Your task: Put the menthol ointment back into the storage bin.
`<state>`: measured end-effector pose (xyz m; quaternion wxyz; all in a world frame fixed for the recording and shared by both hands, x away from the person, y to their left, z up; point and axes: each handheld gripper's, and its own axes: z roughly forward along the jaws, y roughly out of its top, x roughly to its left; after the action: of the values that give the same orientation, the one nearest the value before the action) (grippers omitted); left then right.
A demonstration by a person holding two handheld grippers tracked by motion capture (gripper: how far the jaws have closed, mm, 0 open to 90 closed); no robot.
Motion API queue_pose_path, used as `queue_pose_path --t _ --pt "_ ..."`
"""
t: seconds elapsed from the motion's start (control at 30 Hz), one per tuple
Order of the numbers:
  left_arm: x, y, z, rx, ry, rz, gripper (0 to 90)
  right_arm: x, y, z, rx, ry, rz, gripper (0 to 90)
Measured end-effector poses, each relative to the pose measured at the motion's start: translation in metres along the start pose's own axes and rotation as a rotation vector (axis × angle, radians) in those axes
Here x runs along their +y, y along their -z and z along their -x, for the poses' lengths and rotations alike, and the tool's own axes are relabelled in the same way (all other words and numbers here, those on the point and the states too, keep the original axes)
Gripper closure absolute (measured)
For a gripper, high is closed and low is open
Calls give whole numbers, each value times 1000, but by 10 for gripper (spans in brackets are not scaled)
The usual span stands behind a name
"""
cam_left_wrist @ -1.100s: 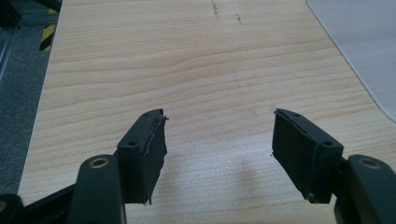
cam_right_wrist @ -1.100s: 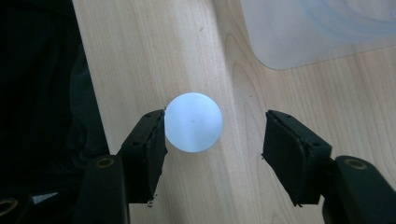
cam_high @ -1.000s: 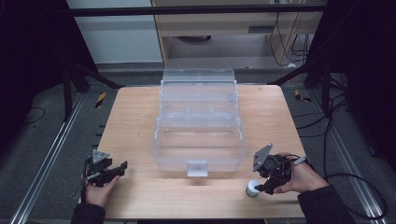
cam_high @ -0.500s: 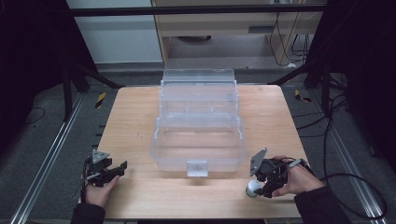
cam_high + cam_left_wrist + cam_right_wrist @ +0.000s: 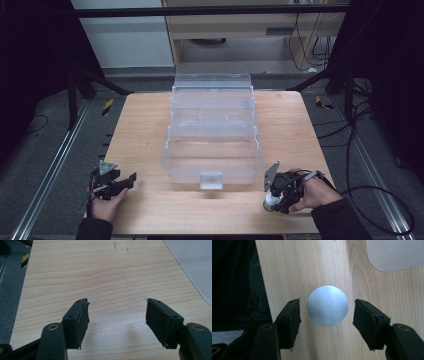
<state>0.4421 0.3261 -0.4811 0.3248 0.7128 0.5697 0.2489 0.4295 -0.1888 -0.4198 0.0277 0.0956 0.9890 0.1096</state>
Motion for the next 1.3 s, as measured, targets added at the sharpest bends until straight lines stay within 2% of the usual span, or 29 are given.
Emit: queue_pose_path --t 0.23,0.47,0.67,1.03,1.3 --pt "0 0 0 0 -3 -2 344 4 -7 3 -2 4 -17 407" --pt "0 0 0 0 -4 -2 345 7 -15 5 12 0 -51 448" --pt "0 0 0 0 -4 -3 346 8 -17 5 31 -7 -59 494" --pt "0 -1 0 0 -4 -4 347 10 -16 6 43 -31 -74 503" --pt "0 -1 0 -1 -5 -9 348 11 -8 7 46 -42 -59 503"
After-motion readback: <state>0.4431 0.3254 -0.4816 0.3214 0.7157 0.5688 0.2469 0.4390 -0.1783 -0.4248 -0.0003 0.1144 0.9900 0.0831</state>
